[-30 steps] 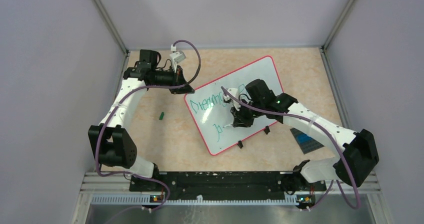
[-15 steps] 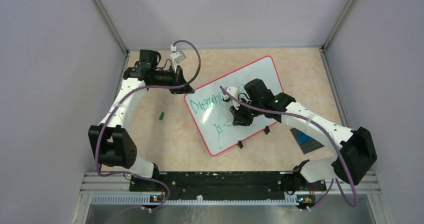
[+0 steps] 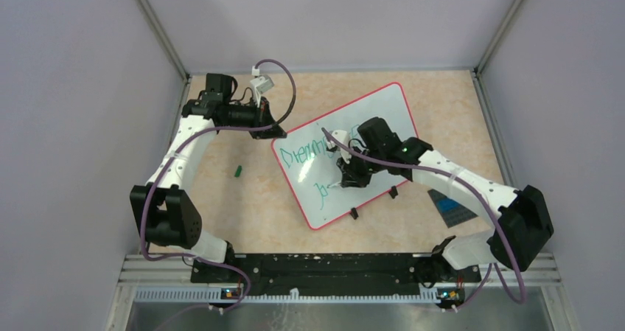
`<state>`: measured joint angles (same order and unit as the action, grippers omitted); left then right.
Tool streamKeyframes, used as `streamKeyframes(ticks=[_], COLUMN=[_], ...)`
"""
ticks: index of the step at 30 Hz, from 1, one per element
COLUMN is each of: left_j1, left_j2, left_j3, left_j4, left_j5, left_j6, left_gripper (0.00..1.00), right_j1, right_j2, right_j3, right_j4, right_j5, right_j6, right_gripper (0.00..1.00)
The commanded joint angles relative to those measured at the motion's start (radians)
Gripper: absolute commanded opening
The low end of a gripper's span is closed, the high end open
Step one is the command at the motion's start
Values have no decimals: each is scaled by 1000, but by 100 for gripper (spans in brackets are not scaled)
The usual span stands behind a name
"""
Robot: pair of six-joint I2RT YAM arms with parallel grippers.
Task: Write a sentence on the whiteboard
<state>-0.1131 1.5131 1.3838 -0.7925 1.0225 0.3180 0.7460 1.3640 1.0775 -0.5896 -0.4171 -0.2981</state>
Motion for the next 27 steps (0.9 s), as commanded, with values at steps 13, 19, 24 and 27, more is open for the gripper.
streamKeyframes(ticks=[13,19,24,27], left_j1=[-28,-28,-28,-28], left_j2=[0,-1,-1,-2], left_j3=[-39,-40,-38,-36], left_j4=[-48,-46,-45,-45], left_j5=[-51,-53,-53,-52], left_j6=[31,30,30,30], left_gripper=[0,0,0,0], right_j1=[-20,-52,-53,-53], right_j2=[-53,-52,-34,-25], right_j3=[-61,-8,25,42], right_j4=[7,-5,8,14], right_j5=[50,72,73,67], right_j6=[-33,-48,-38,-35], right_gripper=[0,0,0,0])
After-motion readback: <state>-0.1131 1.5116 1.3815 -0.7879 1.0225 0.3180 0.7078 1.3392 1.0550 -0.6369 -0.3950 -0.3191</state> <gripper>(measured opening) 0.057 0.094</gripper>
